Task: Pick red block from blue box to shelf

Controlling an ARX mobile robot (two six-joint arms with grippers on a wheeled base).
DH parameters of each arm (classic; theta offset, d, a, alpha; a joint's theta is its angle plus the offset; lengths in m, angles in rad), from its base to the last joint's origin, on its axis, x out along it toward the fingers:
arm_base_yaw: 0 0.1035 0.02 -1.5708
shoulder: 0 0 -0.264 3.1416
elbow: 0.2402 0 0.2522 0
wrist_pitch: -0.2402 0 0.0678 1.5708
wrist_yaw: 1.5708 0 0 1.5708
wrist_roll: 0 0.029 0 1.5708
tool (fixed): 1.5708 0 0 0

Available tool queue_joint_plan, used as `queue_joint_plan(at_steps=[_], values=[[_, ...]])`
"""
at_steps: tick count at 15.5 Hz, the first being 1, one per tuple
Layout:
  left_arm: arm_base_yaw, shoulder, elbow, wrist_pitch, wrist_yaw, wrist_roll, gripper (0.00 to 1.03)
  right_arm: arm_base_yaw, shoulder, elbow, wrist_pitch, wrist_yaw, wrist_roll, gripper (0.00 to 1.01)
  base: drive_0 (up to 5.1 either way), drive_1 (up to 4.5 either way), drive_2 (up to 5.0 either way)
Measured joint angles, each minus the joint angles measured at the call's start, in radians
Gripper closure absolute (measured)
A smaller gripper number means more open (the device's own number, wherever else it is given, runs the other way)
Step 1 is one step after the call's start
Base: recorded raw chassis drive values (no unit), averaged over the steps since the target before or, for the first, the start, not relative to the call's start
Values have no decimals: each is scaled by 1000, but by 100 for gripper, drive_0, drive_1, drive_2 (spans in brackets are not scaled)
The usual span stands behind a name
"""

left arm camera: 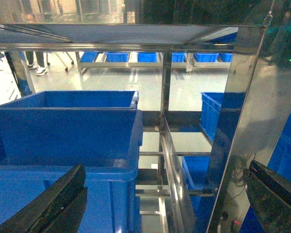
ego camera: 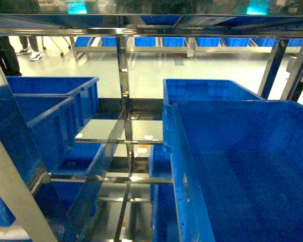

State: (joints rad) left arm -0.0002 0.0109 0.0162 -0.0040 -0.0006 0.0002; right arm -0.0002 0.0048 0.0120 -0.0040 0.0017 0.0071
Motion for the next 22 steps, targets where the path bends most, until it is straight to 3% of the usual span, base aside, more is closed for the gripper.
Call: queue_joint_plan(at_steps=[15,16,17,22], values=[[0,0,0,0,0,0,5,0,0,0,0,0,0,73,0,0,0],[0,0,0,0,-1,0,5,81,120,60,-163,185,-53,73,0,0,0],[0,0,0,0,0,0,5,91,232,65,-114,221,-56,73,0,0,0],[0,0,0,0,0,0,5,114,614,89,232,179,-24,73,0,0,0]])
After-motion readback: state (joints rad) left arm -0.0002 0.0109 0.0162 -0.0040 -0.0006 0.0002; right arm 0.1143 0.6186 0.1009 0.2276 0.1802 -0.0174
